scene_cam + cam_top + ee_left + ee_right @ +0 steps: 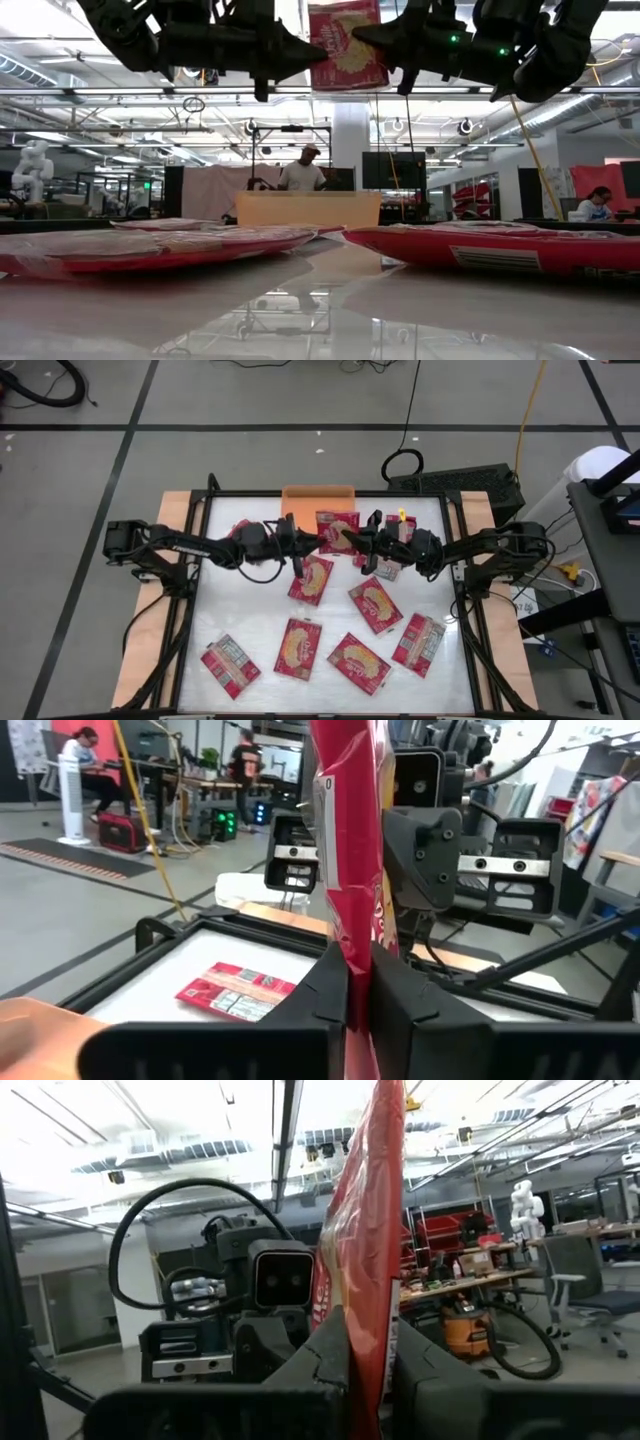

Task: Sort popcorn bags into baskets
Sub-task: Put the red popcorn bag into the orange bin

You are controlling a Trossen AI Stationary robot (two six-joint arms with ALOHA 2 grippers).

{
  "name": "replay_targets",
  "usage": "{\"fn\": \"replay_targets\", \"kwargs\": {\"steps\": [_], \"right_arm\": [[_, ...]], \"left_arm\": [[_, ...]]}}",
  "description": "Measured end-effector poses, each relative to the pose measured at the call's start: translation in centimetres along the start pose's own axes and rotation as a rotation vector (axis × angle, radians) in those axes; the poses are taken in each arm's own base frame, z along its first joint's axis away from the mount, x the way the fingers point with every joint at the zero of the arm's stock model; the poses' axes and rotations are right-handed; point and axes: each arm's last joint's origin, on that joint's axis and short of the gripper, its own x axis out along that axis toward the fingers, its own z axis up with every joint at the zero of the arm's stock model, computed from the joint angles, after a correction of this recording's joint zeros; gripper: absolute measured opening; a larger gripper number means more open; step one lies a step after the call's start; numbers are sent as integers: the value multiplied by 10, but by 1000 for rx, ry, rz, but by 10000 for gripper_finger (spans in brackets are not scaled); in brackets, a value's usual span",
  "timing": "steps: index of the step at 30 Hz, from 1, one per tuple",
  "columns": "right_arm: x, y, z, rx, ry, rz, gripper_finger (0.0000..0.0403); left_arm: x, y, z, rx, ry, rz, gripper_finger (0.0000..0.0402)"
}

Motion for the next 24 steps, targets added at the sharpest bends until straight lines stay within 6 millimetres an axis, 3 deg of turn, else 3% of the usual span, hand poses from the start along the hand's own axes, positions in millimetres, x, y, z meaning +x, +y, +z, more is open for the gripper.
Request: {"fn": "replay_targets", "kwargs": {"steps": [5,12,18,24], "right_arm": [[-3,-1,-1,-17,20,-11,25],[-15,-6,9,-30,117,-96,97],[-26,-10,12,-145,284,-253,154],[-41,-11,-1,-238,547,-260,173]], "left_arm": [[0,9,-1,10,30,4,15],[-2,31,2,-30,34,-32,15],[-8,68,7,-131,30,77,15],[-8,101,19,-201,108,192,15]]}}
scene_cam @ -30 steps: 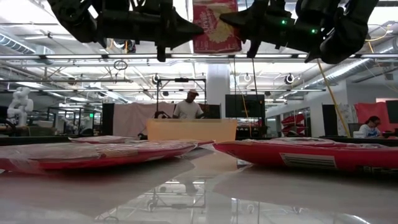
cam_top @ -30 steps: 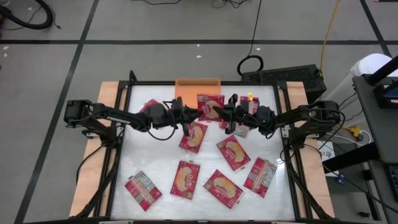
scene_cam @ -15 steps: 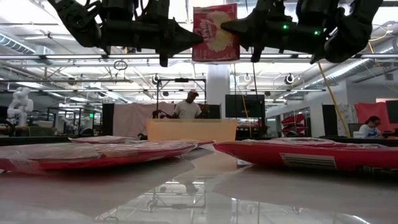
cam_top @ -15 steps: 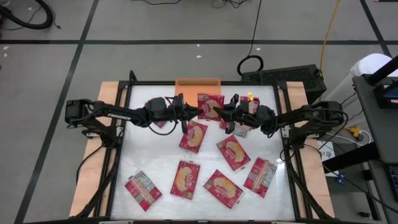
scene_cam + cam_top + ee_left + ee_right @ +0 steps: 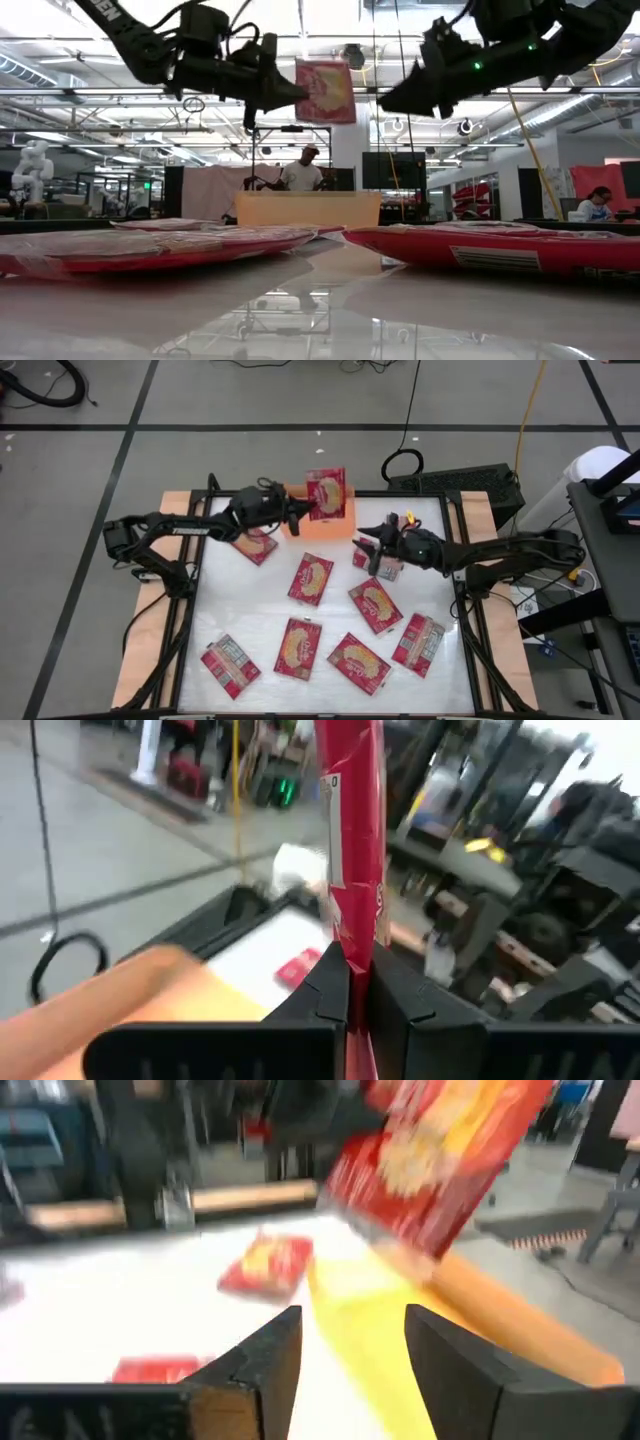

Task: Sort popcorn bags into baskets
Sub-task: Put the red popcorn bag into the orange bin

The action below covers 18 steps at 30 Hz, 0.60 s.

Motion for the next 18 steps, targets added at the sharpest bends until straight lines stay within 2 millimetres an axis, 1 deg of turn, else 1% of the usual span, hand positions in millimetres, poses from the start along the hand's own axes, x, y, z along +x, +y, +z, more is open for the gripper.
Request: {"fn": "replay_targets", "kwargs": {"steps": [4,8,11,13,16,18], "right_arm": [[-2,0,-11,4,123,-3,170],[-3,1,-20,2,205,-2,169],[-4,3,-22,-4,218,7,169],[-5,4,-22,-11,202,14,169],[-7,5,-27,-2,151,23,169],[-10,5,-31,9,109,29,169]], "left_arm": [[5,13,11,-16,198,131,15],[3,18,28,6,319,313,20],[-1,23,38,1,392,427,28],[-3,26,42,-14,390,468,26],[-6,32,40,-52,411,502,14],[-7,35,39,-81,417,521,14]]}}
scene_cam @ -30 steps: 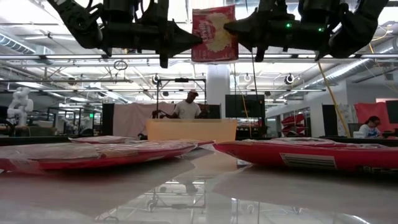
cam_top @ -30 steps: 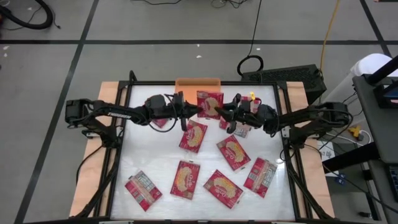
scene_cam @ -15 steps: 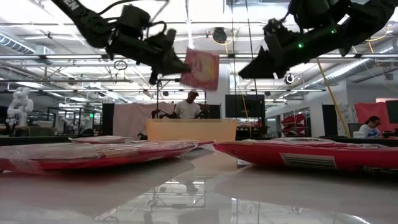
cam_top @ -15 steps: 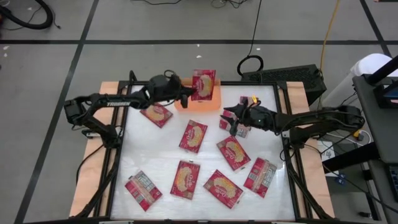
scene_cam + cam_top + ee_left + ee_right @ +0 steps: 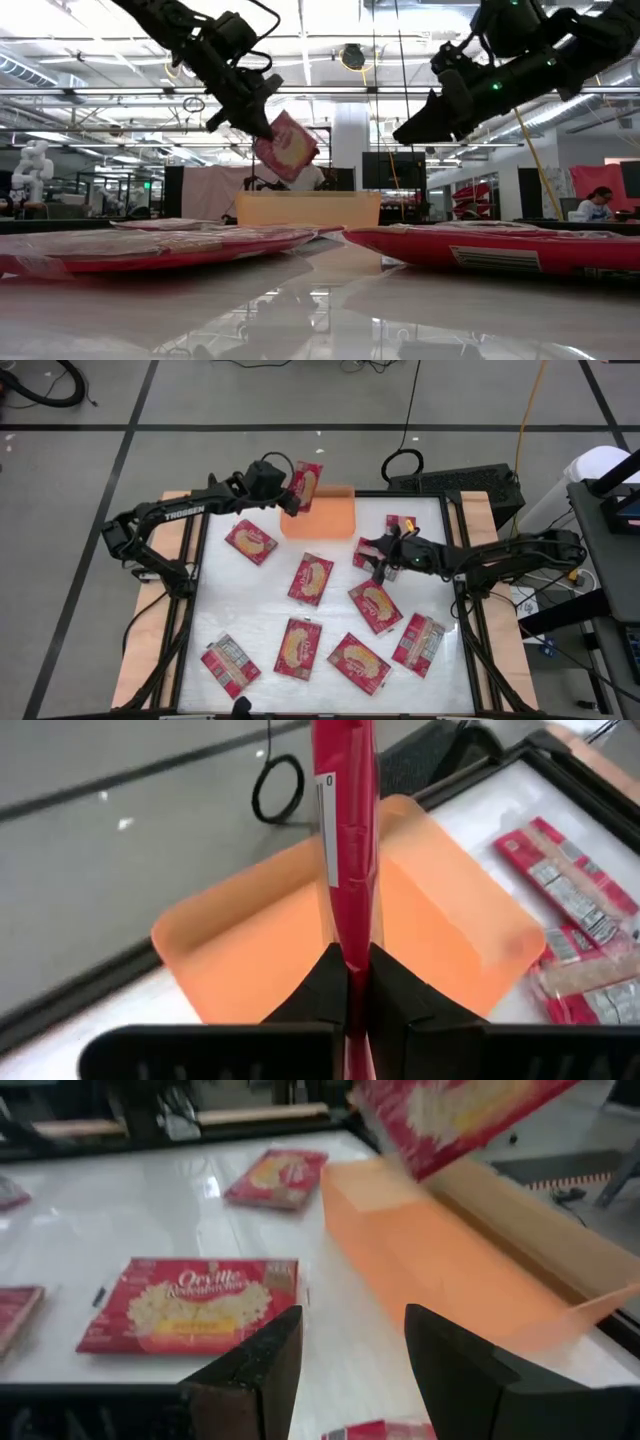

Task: Sort popcorn bags into baskets
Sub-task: Put the red popcorn bag into the orange bin

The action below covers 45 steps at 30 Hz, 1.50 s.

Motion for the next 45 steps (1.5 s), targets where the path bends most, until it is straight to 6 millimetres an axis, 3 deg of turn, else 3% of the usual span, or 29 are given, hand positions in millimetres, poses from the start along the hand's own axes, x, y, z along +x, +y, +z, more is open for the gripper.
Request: {"fn": "replay_targets", "kwargs": {"steps": [11,17,28,35,41,45], "right_arm": [[-20,-5,-27,56,-159,43,169],[-30,-8,-30,76,-237,48,169],[-37,-10,-32,70,-257,47,169],[-37,-10,-33,61,-249,47,169],[-37,-10,-33,62,-253,46,169],[-37,-10,-32,62,-255,46,169]], "left_arm": [[36,-2,-23,-63,135,44,28],[50,-2,-32,-78,163,77,20],[51,1,-33,-130,175,103,99],[52,1,-30,-92,120,134,103],[51,-25,-18,22,-45,-5,103],[48,-37,-15,56,-62,-37,93]]}}
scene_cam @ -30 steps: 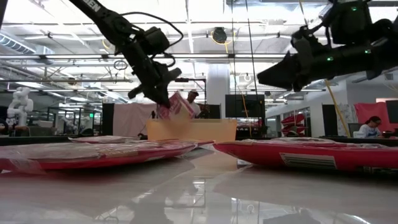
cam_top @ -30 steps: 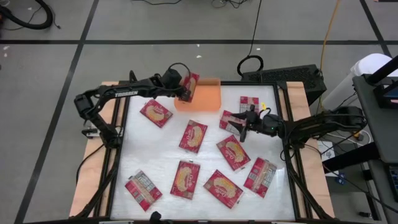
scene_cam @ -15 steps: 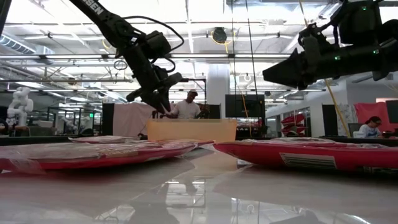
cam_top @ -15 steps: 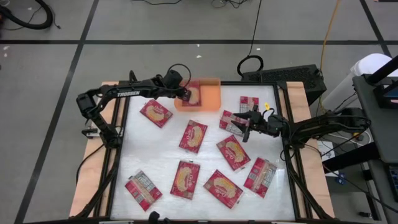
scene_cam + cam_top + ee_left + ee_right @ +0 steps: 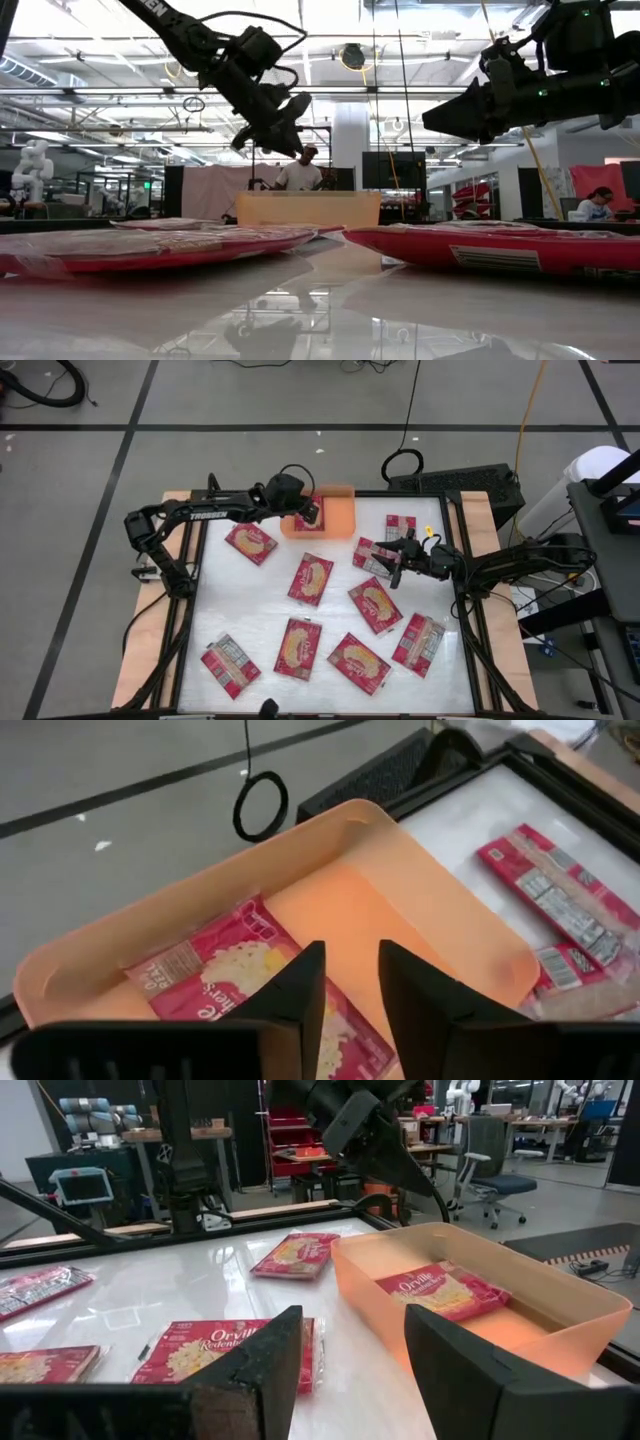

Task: Sort popcorn bags into baskets
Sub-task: Put the red popcorn bag into the orange bin

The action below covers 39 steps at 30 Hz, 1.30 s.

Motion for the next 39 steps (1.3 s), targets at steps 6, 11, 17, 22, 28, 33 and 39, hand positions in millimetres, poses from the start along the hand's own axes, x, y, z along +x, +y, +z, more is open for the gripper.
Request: {"fn": "replay_targets", "kwargs": {"steps": [6,11,17,22,28,33,39], "right_arm": [[0,0,0,16,0,-3,169],[0,0,0,28,0,-7,169],[0,-1,-2,55,23,-36,169],[0,-1,-4,67,41,-38,169],[0,-2,-7,60,66,-58,169],[0,-2,-8,57,75,-64,169],[0,-2,-8,57,79,-64,169]], "left_arm": [[2,-8,12,45,67,9,56],[26,-21,22,132,152,-49,27],[73,-32,13,229,278,-38,5],[99,-25,-8,253,368,10,10],[108,-15,-21,253,447,67,5],[104,-12,-22,245,488,89,10],[104,7,-23,227,558,109,4]]}}
